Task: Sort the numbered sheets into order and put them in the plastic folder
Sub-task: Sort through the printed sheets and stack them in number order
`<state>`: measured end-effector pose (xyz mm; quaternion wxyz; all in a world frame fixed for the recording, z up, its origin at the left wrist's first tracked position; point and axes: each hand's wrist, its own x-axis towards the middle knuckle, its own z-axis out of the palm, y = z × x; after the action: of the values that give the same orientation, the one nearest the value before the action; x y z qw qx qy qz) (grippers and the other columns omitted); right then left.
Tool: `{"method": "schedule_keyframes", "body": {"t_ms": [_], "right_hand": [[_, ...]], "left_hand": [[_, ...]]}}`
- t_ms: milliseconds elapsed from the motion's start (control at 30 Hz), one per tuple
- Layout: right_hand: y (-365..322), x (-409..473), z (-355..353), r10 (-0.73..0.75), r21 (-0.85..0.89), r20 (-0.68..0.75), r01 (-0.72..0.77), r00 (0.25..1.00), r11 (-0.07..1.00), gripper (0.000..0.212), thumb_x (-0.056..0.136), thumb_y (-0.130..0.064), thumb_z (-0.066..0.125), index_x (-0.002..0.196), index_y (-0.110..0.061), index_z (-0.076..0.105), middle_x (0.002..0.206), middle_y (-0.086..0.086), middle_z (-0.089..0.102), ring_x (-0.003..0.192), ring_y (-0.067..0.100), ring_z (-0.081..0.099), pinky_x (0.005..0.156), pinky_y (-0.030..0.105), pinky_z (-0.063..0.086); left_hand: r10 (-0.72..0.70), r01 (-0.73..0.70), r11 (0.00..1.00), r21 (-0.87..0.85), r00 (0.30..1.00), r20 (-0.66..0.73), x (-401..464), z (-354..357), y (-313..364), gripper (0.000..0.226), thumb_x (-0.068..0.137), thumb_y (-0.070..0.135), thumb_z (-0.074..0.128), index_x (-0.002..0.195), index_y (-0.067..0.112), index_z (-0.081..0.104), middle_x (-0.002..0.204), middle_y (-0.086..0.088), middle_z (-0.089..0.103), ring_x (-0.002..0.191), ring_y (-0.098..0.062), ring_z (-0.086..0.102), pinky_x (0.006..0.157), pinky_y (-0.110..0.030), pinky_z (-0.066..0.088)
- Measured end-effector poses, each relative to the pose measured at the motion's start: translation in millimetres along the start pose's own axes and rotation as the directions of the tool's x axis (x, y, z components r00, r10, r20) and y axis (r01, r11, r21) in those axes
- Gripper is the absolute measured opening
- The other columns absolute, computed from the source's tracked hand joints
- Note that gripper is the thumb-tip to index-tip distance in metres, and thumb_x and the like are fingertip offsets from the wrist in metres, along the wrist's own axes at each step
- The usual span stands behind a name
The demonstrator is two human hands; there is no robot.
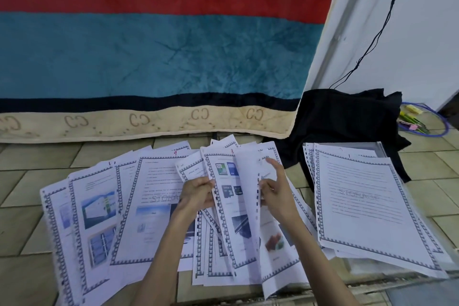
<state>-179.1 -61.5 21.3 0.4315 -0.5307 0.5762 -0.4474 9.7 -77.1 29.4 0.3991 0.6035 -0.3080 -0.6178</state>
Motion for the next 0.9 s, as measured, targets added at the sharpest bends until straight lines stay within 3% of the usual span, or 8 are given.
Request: {"method": "schedule_keyframes", "body": {"t_ms": [100,200,267,333,433,533,667,900], "right_hand": [[-11.1,-5.7,16.3,0.016,-0.004,0.203,-0.015,0.979,1.000,0.030,0.095,-0.015,0.050,0.123,-0.023,0.055,0.080,-0.012,0.056,0.060,-0.008,0.055,0.059,0.010,0.045],[-8.7,-6.3,29.1,0.019,-0.128,0.269,0.016,0.963,0.992,0.073,0.081,-0.024,0.071,0.141,-0.037,0.031,0.111,-0.023,0.051,0.100,-0.005,0.054,0.076,0.007,0.045],[-4.5,-3.7,24.3,-0.031,-0.162,0.190,0.062,0.981,0.985,0.082,0.087,-0.003,0.061,0.140,-0.046,0.017,0.113,-0.016,0.053,0.104,0.005,0.057,0.074,0.008,0.047],[-1.4,-1.2,12.0,-0.022,-0.074,0.081,0.028,0.996,0.997,0.084,0.089,0.007,0.050,0.136,-0.052,0.014,0.107,-0.003,0.058,0.091,0.016,0.062,0.069,0.012,0.050],[-2.7,2.1,-5.3,-0.026,0.037,-0.003,0.026,1.000,0.999,0.072,0.090,0.010,0.046,0.141,-0.038,0.030,0.113,0.014,0.063,0.079,0.023,0.053,0.061,0.011,0.046],[-4.6,4.5,-17.3,-0.029,-0.040,0.013,0.029,1.000,0.999,0.047,0.093,0.005,0.046,0.122,-0.031,0.053,0.127,-0.003,0.058,0.115,0.010,0.052,0.086,0.007,0.045],[-8.6,4.4,-16.9,0.062,-0.050,0.073,-0.058,0.995,0.997,0.037,0.094,-0.007,0.051,0.126,-0.025,0.054,0.135,-0.004,0.051,0.128,0.011,0.046,0.079,-0.004,0.039],[-26.6,-12.5,15.6,0.128,-0.355,0.293,-0.017,0.948,0.935,0.074,0.075,-0.037,0.075,0.139,-0.021,0.041,0.132,-0.017,0.041,0.119,0.003,0.041,0.099,0.018,0.033]], "left_hand": [[-0.018,0.014,0.999,0.032,0.993,0.119,-6.4,9.9,3.5,0.023,0.097,0.026,0.047,0.106,0.011,0.062,0.086,-0.002,0.069,0.075,-0.017,0.067,0.066,-0.028,0.057],[-0.054,0.070,0.996,-0.061,0.971,0.232,-6.6,14.6,6.7,0.045,0.098,0.046,0.031,0.104,0.017,0.064,0.096,-0.001,0.070,0.088,-0.019,0.067,0.075,-0.032,0.056],[0.110,-0.109,0.993,-0.035,0.993,0.052,-4.4,8.3,2.9,0.032,0.098,0.035,0.040,0.106,0.014,0.064,0.105,-0.008,0.069,0.088,-0.020,0.067,0.077,-0.034,0.056],[0.372,-0.317,0.925,0.212,0.869,-0.326,-1.2,-5.4,-2.2,0.019,0.093,0.021,0.054,0.109,0.013,0.063,0.112,-0.012,0.066,0.094,-0.022,0.064,0.084,-0.039,0.053],[0.367,-0.208,0.912,0.352,0.797,-0.479,-2.3,-21.4,2.9,0.044,0.085,0.025,0.067,0.124,0.010,0.052,0.119,-0.012,0.060,0.105,-0.029,0.060,0.088,-0.035,0.046],[0.209,-0.052,0.940,0.337,0.868,-0.450,-0.4,-28.9,6.6,0.050,0.083,0.023,0.069,0.126,0.007,0.051,0.112,-0.009,0.068,0.096,-0.027,0.066,0.091,-0.032,0.047],[0.263,-0.072,0.909,0.410,0.864,-0.430,-6.0,-27.4,11.8,0.024,0.086,0.025,0.065,0.105,0.010,0.068,0.101,-0.003,0.071,0.091,-0.019,0.064,0.094,-0.030,0.046],[0.210,-0.212,0.977,-0.028,0.976,-0.056,-22.0,36.2,31.1,0.007,0.088,0.009,0.062,0.092,0.004,0.062,0.088,-0.015,0.070,0.073,-0.021,0.071,0.071,-0.032,0.060]]}}
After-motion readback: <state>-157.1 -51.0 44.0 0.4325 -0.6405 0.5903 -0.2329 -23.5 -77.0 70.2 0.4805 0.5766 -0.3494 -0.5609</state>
